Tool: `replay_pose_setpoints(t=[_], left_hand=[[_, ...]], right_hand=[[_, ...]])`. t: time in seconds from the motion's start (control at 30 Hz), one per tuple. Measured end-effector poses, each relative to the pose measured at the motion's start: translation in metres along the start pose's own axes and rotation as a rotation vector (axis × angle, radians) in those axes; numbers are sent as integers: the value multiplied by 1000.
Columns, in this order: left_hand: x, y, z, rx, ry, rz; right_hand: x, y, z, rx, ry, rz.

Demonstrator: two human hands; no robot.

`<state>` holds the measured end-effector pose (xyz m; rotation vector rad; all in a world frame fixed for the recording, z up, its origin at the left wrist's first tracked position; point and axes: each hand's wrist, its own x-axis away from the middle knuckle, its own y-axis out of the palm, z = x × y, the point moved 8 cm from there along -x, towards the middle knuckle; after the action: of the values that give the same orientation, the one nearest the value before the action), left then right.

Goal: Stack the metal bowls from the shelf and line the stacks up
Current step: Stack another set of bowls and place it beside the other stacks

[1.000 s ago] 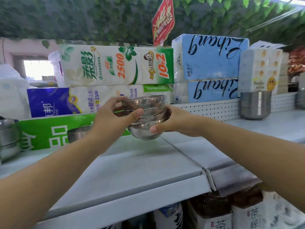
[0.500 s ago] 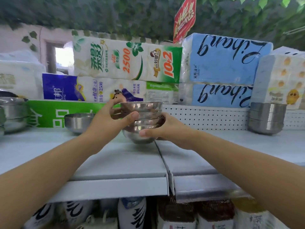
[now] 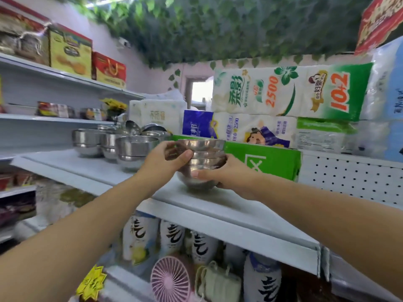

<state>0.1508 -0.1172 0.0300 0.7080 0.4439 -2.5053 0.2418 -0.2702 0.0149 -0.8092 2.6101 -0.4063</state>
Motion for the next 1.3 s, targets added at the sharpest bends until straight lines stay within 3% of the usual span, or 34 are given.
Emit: replay_pose_setpoints(t=[0.2, 0.3, 0.4, 0.5, 0.63, 0.8, 1.0, 1.3], left_hand=[[-8, -63, -13, -289, 120, 116], [-14, -103, -19, -429, 223, 260], [-31, -133, -37, -558, 245, 299], [-52, -143, -59, -566, 170, 230], [-95, -144, -51, -474, 262, 179], [-166, -121, -47, -513, 152, -85], [-226, -86, -60, -632, 103, -279], [-251, -71, -79, -760, 115, -310]], right_hand=[[-29, 33, 0, 0, 66, 51], [-44, 36, 7, 50, 101, 133], [-53, 41, 10, 86, 122, 214], [-52, 48, 5, 128, 131, 259], [-63, 47, 5, 134, 140, 308], [-75, 50, 10, 202, 107, 385], [-78, 41, 17, 324, 80, 402], [-80, 37, 18, 372, 61, 399]])
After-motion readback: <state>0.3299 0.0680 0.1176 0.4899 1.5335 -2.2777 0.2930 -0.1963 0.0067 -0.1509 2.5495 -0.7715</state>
